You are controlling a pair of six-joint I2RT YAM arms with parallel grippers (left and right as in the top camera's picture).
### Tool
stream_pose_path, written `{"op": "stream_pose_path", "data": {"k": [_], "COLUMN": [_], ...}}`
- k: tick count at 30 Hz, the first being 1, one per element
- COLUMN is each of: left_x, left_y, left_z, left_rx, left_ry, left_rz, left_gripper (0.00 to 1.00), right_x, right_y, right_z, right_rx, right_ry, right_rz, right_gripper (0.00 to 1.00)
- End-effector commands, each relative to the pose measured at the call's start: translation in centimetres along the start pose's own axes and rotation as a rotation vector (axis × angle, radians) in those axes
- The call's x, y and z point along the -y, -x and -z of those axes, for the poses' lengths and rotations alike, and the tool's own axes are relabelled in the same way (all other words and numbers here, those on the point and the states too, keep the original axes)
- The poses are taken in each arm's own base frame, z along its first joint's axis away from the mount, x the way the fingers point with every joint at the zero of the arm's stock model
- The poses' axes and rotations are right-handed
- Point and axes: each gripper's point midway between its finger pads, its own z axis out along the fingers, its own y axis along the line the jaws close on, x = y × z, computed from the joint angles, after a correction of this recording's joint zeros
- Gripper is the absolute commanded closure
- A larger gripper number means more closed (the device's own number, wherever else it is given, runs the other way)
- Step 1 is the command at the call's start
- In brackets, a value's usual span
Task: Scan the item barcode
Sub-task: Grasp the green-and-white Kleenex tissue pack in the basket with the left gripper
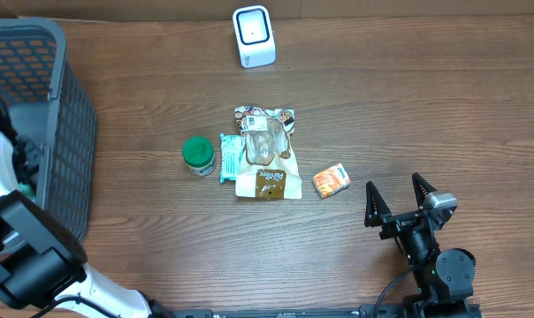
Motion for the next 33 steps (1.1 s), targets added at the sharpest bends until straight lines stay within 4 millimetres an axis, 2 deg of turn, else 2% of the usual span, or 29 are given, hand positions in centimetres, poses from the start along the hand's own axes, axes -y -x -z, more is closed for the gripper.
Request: {"op": "stream_pose_path", "data": {"k": [1,6,9,15,17,20,22,24,27,28,29,30,33], "left_x": [-2.3,-3.4,-2.8,-0.6,-0.3,-0.2,-0.1,0.1,0.4,0.4,0.4,0.4,0.3], "left_y": [-1.8,-2.6,-2.5,-2.5,-2.6,-3.2,-3.6,-3.8,-4.2,-4.3,-4.3,-4.3,-4.3], "left_z": [-2.5,-4.6,-5.4,-6.2,-6.4,-6.9,-7.3,-7.9,-8.7,-8.9,-8.9,-8.9,-8.7], "left_rx": [-0.047,-0.046,-0.025,-0.003,-0.003,-0.020,-0.033,-0.045,-0.063,-0.067,-0.067,-0.066,-0.072], "left_ry": [0.042,0.045,0.014,-0.101,-0.117,-0.114,-0.113,-0.112,-0.111,-0.110,-0.110,-0.107,-0.105], "left_rz": [0.031,0.080,0.093,0.102,0.102,0.098,0.095,0.092,0.088,0.085,0.080,0.080,0.078], "left_gripper": [0.46,0.46,0.45,0.74,0.77,0.76,0.70,0.58,0.53,0.66,0.84,0.96,0.96], "right_x": [0.3,0.3,0.3,0.3,0.3,0.3,0.3,0.3,0.3,0.3,0.3,0.3,0.3], "right_y": [-0.3,-0.3,-0.3,-0.3,-0.3,-0.3,-0.3,-0.3,-0.3,-0.3,-0.3,-0.3,-0.3], "right_z": [0.0,0.0,0.0,0.0,0.0,0.0,0.0,0.0,0.0,0.0,0.0,0.0,0.0], "right_rx": [-0.001,-0.001,-0.001,-0.001,-0.001,-0.001,-0.001,-0.001,-0.001,-0.001,-0.001,-0.001,-0.001], "right_ry": [-0.011,-0.011,-0.011,-0.011,-0.011,-0.012,-0.012,-0.011,-0.011,-0.011,-0.011,-0.011,-0.011], "right_rz": [0.004,0.004,0.004,0.005,0.004,0.004,0.004,0.004,0.004,0.004,0.004,0.004,0.004], "right_gripper": [0.00,0.00,0.00,0.00,0.00,0.00,0.00,0.00,0.00,0.00,0.00,0.00,0.00]}}
